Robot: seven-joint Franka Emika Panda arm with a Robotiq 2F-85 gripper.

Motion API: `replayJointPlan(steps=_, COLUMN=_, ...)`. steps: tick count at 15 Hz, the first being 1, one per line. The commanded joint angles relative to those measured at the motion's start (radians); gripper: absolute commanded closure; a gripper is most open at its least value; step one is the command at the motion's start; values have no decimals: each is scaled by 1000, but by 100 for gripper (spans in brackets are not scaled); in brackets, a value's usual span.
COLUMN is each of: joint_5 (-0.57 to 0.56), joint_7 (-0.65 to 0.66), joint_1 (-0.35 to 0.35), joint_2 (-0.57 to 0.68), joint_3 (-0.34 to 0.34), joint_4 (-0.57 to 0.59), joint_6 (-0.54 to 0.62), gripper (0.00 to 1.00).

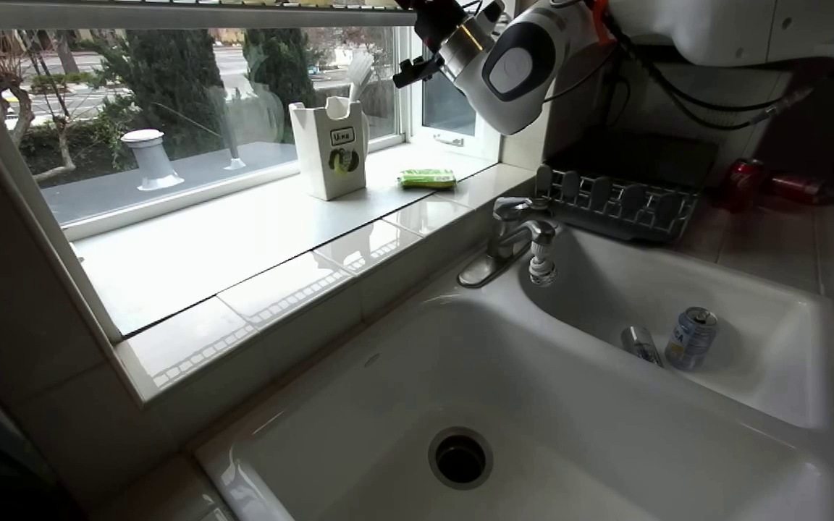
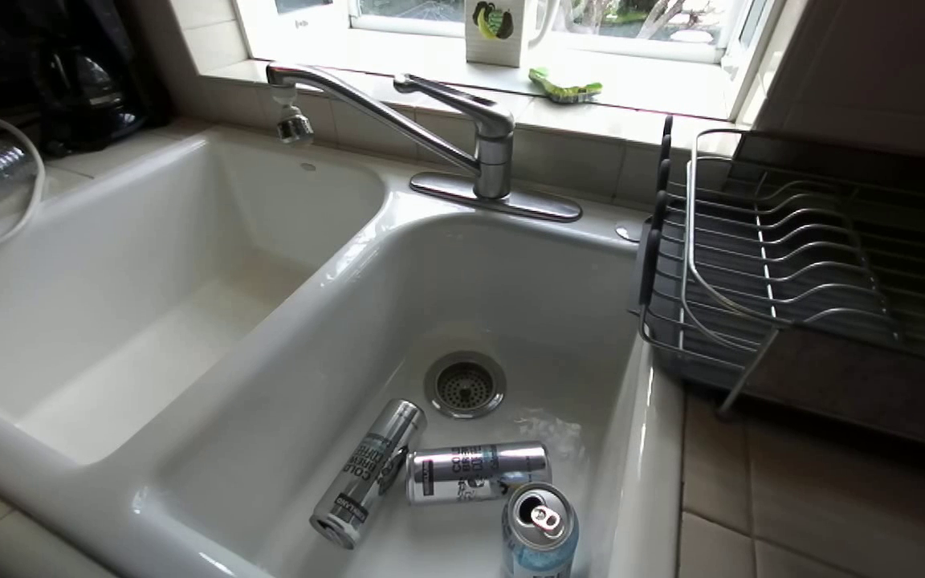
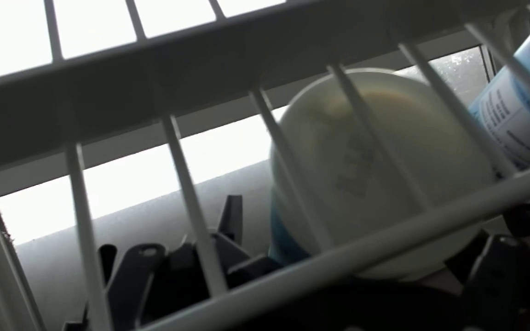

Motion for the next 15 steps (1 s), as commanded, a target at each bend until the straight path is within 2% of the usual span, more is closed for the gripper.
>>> replayJointPlan(steps=1, joint_5=-6, joint_7=-26, joint_1=-2, joint_2=-29, joint_3=2, joint_4=-38, joint_6=-22, gripper=0)
replayJointPlan(steps=2, joint_5=59, joint_7=10, joint_1=88, joint_2=-72, joint_3=-156, joint_4=-52, joint_6=-57, gripper=0)
replayJointPlan(steps=3, joint_5=0, joint_7=-44, joint_1=7, joint_2=-65, joint_3=-27, joint_4=-62, joint_6=-43, gripper=0)
replayJointPlan(steps=4, joint_5=-1, joint_7=-50, joint_1=16, joint_2=-85, joint_3=-47, joint_4=-75, joint_6=-56, gripper=0)
replayJointPlan(steps=5, joint_5=17, joint_7=-13, joint_1=62, joint_2=-103, joint_3=-137, joint_4=-56, joint_6=-52, gripper=0)
replayJointPlan(steps=6, joint_5=23, joint_7=-12, joint_1=66, joint_2=-119, joint_3=-155, joint_4=-61, joint_6=-43, gripper=0)
replayJointPlan(steps=7, joint_5=7, joint_7=-64, joint_1=25, joint_2=-139, joint_3=-95, joint_4=-103, joint_6=-35, gripper=0)
replayJointPlan(steps=8, joint_5=21, joint_7=-30, joint_1=59, joint_2=-161, joint_3=-168, joint_4=-96, joint_6=-23, gripper=0)
replayJointPlan(steps=9, joint_5=28, joint_7=-9, joint_1=74, joint_2=-182, joint_3=-203, joint_4=-103, joint_6=-12, gripper=0)
replayJointPlan(steps=10, joint_5=11, joint_7=-44, joint_1=31, joint_2=-215, joint_3=-141, joint_4=-160, joint_6=10, gripper=0)
replayJointPlan(steps=15, joint_5=6, joint_7=7, joint_1=27, joint_2=-357, joint_3=-146, joint_4=-296, joint_6=193, gripper=0)
